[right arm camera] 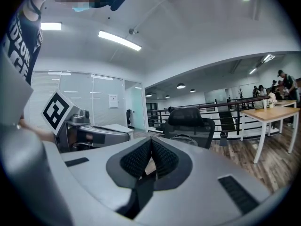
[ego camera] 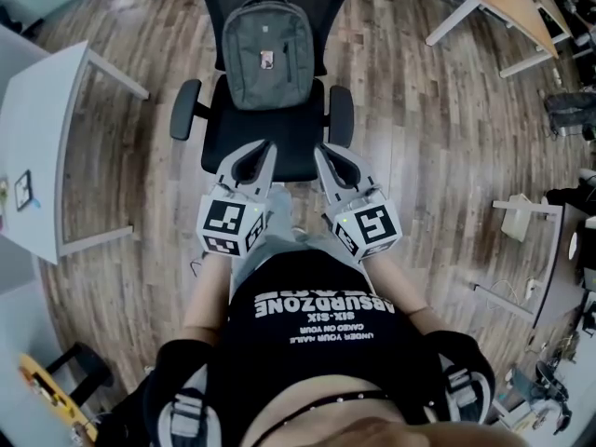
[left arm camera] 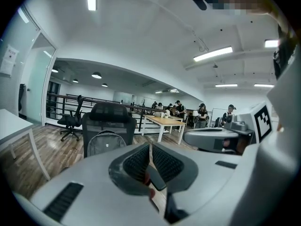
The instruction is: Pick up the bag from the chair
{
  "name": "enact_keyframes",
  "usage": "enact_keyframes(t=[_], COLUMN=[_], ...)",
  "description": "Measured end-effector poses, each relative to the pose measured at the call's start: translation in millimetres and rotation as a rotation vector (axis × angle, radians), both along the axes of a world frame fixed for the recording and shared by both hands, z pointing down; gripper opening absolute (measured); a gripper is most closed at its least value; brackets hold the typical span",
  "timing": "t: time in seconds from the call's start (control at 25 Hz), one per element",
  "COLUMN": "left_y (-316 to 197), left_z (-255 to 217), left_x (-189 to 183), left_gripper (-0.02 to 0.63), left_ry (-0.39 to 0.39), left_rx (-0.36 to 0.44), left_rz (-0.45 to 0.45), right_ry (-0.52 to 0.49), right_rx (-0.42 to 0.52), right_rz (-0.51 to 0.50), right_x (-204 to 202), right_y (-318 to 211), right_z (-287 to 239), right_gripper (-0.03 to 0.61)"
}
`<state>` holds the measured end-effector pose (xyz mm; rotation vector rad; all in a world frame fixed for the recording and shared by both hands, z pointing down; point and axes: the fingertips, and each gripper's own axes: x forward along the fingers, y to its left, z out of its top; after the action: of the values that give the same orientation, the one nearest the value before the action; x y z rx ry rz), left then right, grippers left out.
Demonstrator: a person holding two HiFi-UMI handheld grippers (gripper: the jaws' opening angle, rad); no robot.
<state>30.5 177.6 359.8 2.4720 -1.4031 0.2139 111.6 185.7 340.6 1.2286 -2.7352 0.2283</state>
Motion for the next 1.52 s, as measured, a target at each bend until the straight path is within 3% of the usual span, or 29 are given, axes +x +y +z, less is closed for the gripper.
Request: enact_keyframes(t=[0.68, 1.52], left_y=[-116.5, -221.1], left_z=[7.1, 30.5], left_x=[-43.7, -100.2], left_gripper=[0.034, 0.034], left_ry=[0.016, -0.016], left_rx=[-0.019, -0.025], left_rz=[-0.027, -0.066], right_ry=[0.020, 0.035], right_rx=[-0.026, -0.059], right_rz=[0.020, 0.029], right_x=[-29.5, -66.7], right_y=[-113.6, -227.6], right_z=[4.1, 29.0], right_gripper=[0.018, 0.018])
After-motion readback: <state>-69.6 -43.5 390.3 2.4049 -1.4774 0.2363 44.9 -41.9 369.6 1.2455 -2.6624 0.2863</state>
